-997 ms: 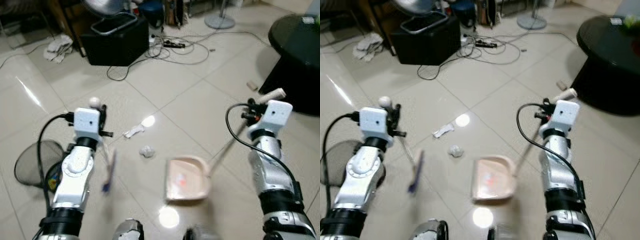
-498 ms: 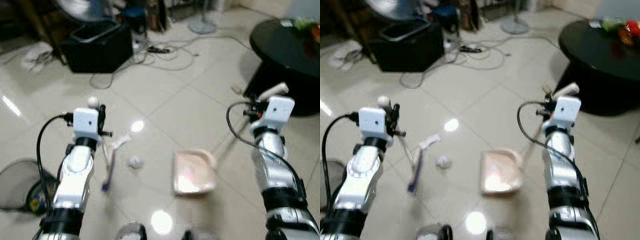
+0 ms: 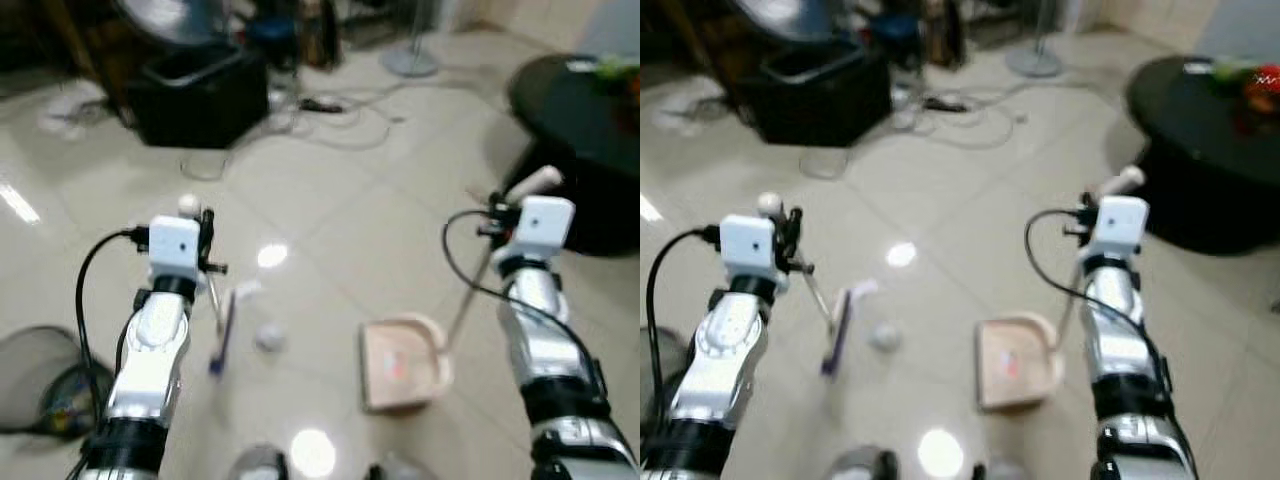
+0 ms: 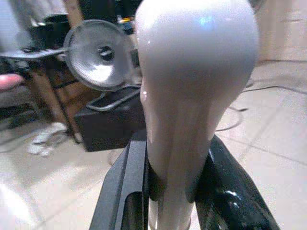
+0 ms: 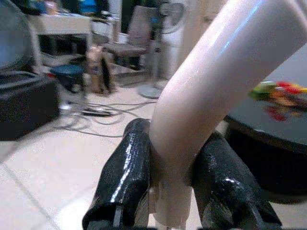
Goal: Sweep floor
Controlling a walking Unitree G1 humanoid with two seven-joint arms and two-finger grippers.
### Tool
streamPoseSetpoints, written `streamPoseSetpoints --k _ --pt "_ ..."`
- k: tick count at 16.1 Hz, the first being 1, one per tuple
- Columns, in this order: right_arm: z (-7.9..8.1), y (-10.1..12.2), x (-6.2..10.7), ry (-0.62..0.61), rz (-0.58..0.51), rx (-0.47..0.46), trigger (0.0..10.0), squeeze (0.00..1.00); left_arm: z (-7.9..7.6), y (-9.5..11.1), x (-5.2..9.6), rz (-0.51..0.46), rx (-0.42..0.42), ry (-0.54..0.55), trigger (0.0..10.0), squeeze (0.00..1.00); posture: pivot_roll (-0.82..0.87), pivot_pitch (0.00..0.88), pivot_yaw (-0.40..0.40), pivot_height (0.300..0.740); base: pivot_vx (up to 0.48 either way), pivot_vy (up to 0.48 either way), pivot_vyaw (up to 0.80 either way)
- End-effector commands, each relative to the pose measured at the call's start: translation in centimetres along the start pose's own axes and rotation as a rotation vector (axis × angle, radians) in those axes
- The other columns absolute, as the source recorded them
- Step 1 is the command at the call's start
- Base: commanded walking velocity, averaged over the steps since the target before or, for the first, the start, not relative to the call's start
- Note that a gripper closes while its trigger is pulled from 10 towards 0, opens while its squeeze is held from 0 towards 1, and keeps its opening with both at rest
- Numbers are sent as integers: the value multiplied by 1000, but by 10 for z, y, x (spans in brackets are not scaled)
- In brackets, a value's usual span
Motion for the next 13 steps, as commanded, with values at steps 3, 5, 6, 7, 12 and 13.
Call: streamPoseSetpoints --k 3,5,6,7,12,13 --pt "-14 10 -1 -58 -50 -44 10000 0 -2 8 -2 -32 -16 -9 10000 0 7 141 10 740 398 0 0" --pt "-15 9 0 -58 -49 -38 10000 0 -3 8 -3 -32 -18 -15 10000 0 5 142 15 740 396 0 0" --pt "-15 9 0 -58 -48 -40 10000 0 -3 8 -3 -32 -18 -17 10000 0 4 144 18 740 398 0 0" --pt "-15 8 0 -57 -48 -43 10000 0 -4 8 -3 -31 -19 -18 10000 0 4 144 18 740 398 0 0" --pt "-14 8 -1 -48 -48 -48 10000 0 -4 8 -3 -28 -21 -19 10000 0 8 147 16 740 398 0 0" --pt "-13 8 -2 -47 -48 -40 10000 0 -4 7 -3 -28 -19 -18 10000 0 8 147 14 740 398 0 0"
Point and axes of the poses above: a point about 5 cm out from each wrist's last joint towards the gripper, its own x axis pointing back from the gripper into the wrist, its own y axis along the axis of the wrist's last joint, z = x × y, the point moved 5 cm from there along -x, pointing out of the wrist towards the gripper, and after that the axes turned 2 degrees about x, right-handed, at the moved point
